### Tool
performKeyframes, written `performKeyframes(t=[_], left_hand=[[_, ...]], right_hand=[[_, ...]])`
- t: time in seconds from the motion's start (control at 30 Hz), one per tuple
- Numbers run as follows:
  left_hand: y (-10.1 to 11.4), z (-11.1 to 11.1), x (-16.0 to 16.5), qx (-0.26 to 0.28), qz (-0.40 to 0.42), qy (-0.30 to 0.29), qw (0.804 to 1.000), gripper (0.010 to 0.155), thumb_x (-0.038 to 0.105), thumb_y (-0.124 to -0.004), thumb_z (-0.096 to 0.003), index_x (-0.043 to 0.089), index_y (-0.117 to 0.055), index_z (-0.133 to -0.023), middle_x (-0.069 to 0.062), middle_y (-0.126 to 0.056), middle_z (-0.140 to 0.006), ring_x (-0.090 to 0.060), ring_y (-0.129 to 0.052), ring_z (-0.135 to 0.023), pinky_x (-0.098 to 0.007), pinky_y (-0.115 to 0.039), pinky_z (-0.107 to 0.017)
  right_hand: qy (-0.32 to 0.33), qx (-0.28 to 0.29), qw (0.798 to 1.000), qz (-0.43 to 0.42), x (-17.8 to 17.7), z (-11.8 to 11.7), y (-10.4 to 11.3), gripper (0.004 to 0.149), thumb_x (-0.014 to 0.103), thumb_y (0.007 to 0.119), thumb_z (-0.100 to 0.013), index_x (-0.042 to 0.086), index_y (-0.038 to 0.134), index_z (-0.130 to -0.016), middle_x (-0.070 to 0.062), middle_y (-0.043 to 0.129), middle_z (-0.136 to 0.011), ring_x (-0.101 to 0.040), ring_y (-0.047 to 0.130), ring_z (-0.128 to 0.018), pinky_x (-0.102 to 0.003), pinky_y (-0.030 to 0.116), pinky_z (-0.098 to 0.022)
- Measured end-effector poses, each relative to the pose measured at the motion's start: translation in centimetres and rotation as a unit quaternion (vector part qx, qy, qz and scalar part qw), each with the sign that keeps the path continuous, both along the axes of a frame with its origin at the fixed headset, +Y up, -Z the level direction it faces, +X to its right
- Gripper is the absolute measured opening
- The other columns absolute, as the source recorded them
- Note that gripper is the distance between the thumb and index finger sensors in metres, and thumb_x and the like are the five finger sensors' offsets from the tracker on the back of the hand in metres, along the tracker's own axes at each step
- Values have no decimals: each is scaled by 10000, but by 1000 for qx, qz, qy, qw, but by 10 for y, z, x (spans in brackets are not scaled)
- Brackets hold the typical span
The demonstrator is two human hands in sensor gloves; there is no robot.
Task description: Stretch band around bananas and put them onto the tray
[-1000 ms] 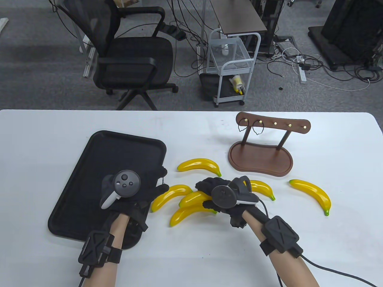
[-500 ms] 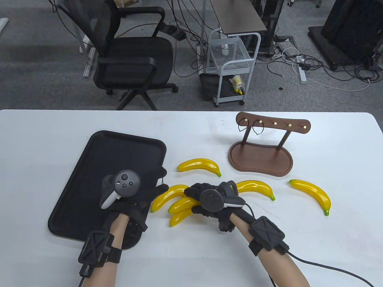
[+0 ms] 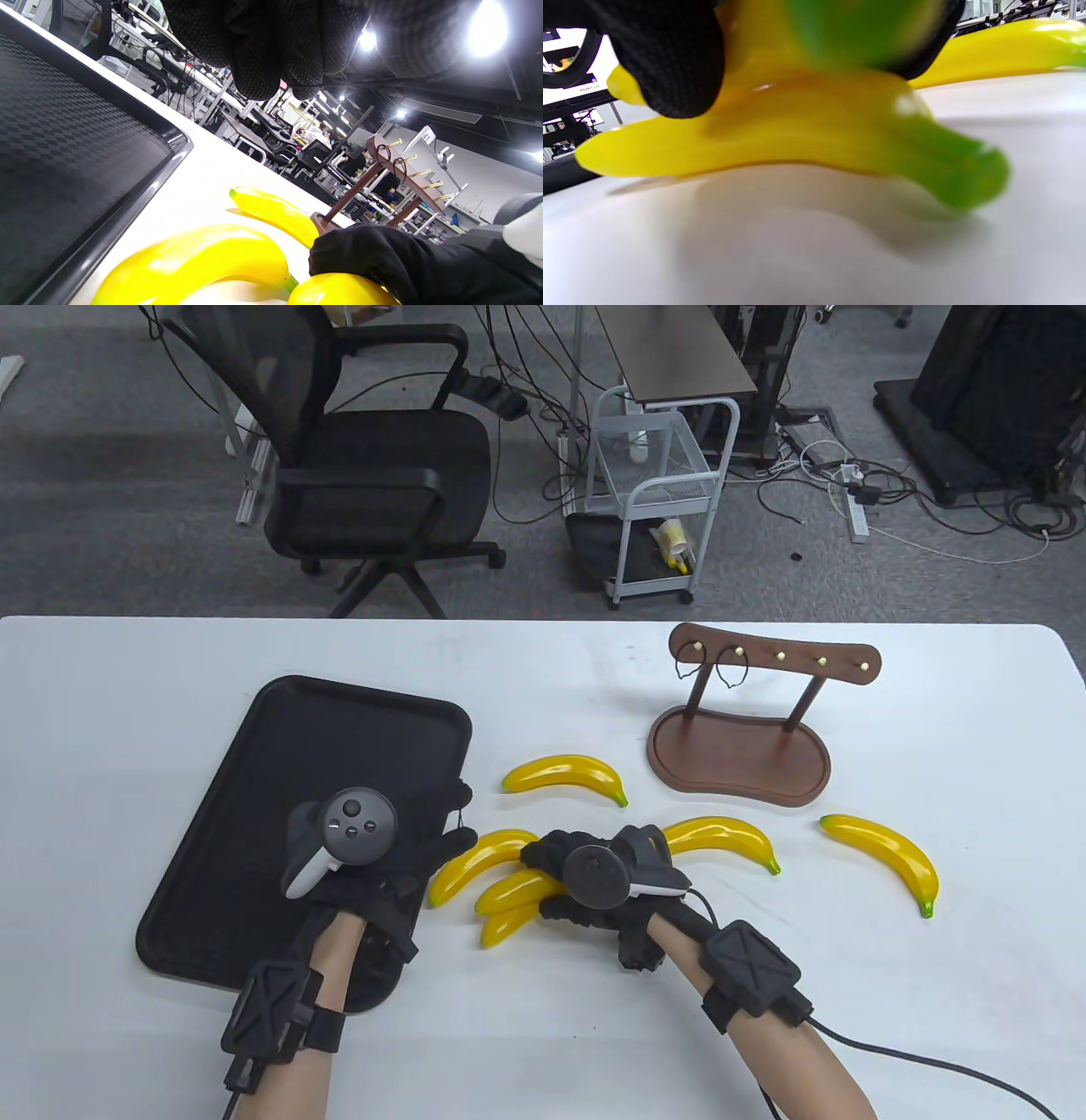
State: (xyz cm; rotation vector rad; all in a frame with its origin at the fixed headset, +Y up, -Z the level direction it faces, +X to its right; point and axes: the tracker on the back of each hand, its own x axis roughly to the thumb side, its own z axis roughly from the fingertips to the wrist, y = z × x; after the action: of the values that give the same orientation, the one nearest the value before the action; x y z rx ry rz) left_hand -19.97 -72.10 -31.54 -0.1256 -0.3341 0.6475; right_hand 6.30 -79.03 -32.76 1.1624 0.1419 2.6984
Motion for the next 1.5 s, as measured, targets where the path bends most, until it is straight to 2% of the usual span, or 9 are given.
performKeyframes(t=[0.23,0.73,1.17,1.3,1.5], left_hand=[[0,0,0,0,2,1,1000,647,580,-688,-509,316,-553,-1084,72,-677,-1162,-222,-725,-1103,-457,-540,-873],[0,0,1,3,2,-2,1000,645,580,-684,-511,317,-551,-1084,73,-673,-1166,-221,-724,-1104,-456,-539,-873],[0,0,0,1,5,-2,1000,643,580,-681,-513,316,-551,-1084,72,-674,-1165,-220,-723,-1105,-458,-537,-874],[1,0,0,2,7,-1,1000,645,581,-681,-513,316,-550,-1086,71,-674,-1165,-222,-724,-1104,-458,-537,-874],[1,-1,0,4,7,-2,1000,644,581,-678,-513,314,-552,-1086,69,-674,-1165,-222,-723,-1105,-460,-538,-873]], right_hand=[[0,23,999,24,-3,2,-4,756,437,856,-457,206,471,-1065,-43,666,-1025,-324,790,-851,-493,752,-578],[10,81,993,81,-13,11,-5,697,389,903,-437,192,585,-1025,-62,732,-1015,-321,855,-817,-474,795,-561],[14,82,994,66,-14,13,-3,686,381,965,-400,163,676,-984,-85,816,-965,-329,934,-745,-459,847,-512],[6,80,995,56,-9,12,4,690,383,966,-398,161,676,-984,-88,816,-966,-334,931,-747,-458,846,-513],[-21,94,995,36,6,7,24,694,393,965,-395,159,681,-983,-99,820,-964,-324,923,-751,-449,839,-514]])
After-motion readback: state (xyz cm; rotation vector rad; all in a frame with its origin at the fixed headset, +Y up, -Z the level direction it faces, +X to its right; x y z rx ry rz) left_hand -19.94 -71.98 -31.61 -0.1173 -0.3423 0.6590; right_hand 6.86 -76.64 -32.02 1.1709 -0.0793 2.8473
